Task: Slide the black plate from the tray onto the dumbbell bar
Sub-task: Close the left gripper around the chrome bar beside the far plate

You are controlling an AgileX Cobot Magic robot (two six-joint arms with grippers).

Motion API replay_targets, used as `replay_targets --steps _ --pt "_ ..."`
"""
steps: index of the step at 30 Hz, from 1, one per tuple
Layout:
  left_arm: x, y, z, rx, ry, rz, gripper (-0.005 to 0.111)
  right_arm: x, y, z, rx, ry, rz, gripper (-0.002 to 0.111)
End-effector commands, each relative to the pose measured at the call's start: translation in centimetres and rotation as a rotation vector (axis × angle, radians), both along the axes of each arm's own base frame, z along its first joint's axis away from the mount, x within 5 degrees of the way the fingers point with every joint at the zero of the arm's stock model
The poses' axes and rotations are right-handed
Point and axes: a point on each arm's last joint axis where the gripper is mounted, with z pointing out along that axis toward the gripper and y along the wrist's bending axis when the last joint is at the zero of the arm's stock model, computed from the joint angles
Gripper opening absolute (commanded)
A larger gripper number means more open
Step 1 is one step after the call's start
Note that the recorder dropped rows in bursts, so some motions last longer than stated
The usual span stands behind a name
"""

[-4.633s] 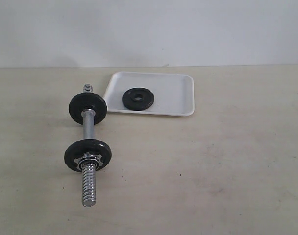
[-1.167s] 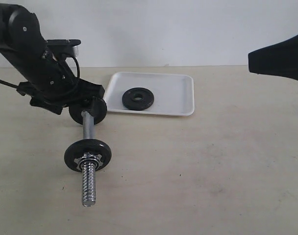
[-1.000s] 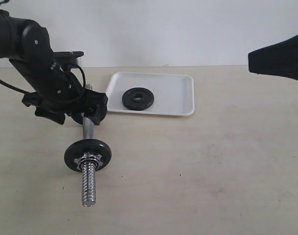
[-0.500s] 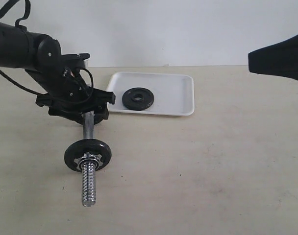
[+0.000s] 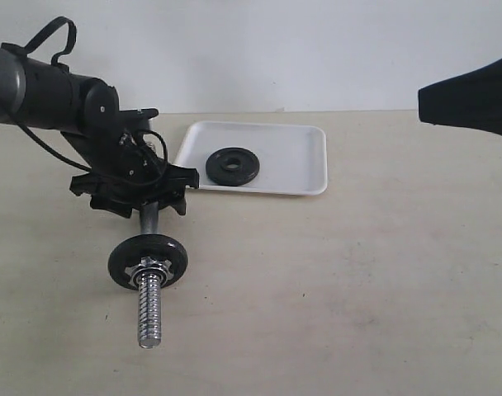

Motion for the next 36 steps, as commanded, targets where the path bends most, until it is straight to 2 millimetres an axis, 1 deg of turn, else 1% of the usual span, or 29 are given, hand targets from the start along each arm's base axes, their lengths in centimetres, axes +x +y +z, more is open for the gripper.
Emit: replay_targets --steps 1,5,8,9,14,19,23,26,31,36 --pt "0.6 0.1 0.0 -0.007 -0.039 0.034 0.075 0.0 0.1 0.2 0.005 -0.003 0.004 0.049" --pt "0.9 1.2 -0.3 0.004 -0.026 0.071 0.075 0.0 0.1 0.1 0.005 0.001 0.008 0.049" --pt "1.2 2.5 -0.7 0.011 -0.009 0.103 0.072 0.0 0.1 0.1 0.003 0.001 0.008 0.049" --pt "1.2 2.6 -0.7 0.012 -0.007 0.105 0.071 0.0 0.1 0.1 0.003 0.001 0.006 0.049" --pt "1.1 2.3 -0.7 0.005 -0.006 0.101 0.071 0.1 0.0 0.1 0.002 -0.006 -0.007 0.049" --pt "0.5 2.1 -0.8 -0.018 0.062 0.108 0.071 0.2 -0.1 0.2 -0.001 -0.015 -0.02 0.049" --pt "0.4 2.1 -0.9 -0.013 0.075 0.103 0.071 0.2 -0.1 0.2 -0.001 -0.015 -0.022 0.049" --pt "0.4 1.9 -0.9 -0.049 0.085 0.114 0.071 0.2 -0.1 0.2 -0.001 -0.017 -0.026 0.049" --pt "0.8 1.6 -0.9 -0.074 0.035 0.091 0.071 0.2 -0.1 0.2 -0.001 -0.017 -0.026 0.049" --pt "0.8 1.6 -1.1 -0.073 0.037 0.091 0.071 0.2 -0.1 0.2 -0.001 -0.017 -0.026 0.049"
